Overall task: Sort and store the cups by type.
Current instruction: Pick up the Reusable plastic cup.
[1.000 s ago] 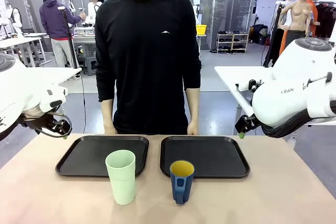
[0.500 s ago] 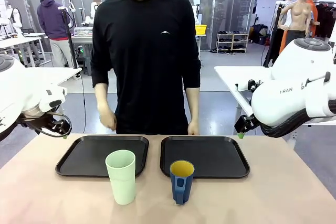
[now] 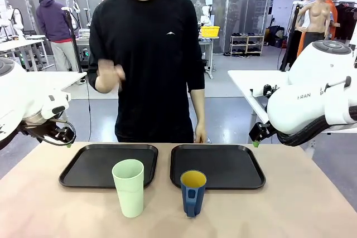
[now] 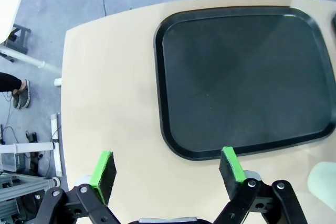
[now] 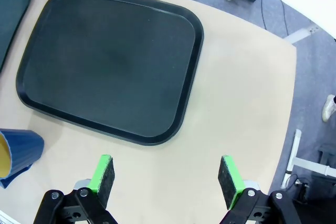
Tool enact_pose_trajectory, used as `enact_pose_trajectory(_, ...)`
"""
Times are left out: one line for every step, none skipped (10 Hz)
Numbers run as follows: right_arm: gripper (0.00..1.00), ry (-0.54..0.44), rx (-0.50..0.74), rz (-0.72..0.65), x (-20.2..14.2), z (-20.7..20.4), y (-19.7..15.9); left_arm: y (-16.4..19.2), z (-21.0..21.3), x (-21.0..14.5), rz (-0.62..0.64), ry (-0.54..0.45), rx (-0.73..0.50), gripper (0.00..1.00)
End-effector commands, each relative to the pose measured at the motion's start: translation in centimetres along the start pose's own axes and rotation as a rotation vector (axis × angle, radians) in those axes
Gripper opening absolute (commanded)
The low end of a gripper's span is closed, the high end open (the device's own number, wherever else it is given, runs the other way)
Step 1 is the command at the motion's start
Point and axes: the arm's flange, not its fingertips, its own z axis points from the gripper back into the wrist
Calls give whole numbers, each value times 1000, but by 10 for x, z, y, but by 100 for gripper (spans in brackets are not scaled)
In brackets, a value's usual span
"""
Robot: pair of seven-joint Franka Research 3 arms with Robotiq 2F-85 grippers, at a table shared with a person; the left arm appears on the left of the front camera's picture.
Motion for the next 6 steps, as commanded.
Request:
enact_pose_trajectory(100,-1,0,-3,-1,0,-1,-2,0,0,-3,1,3,100)
enact_pose_trajectory(100,-1,0,-3,-1,0,-1,-2,0,0,-3,1,3,100)
enact_pose_trajectory(100,-1,0,-3,-1,0,-1,-2,0,0,-3,1,3,100)
enact_pose_trajectory(100,-1,0,-3,-1,0,-1,-2,0,0,-3,1,3,100)
enact_pose_trajectory(100,-1,0,-3,-1,0,-1,-2,0,0,-3,1,3,100)
enact_pose_trajectory(100,-1,0,-3,-1,0,-1,-2,0,0,-3,1,3,100)
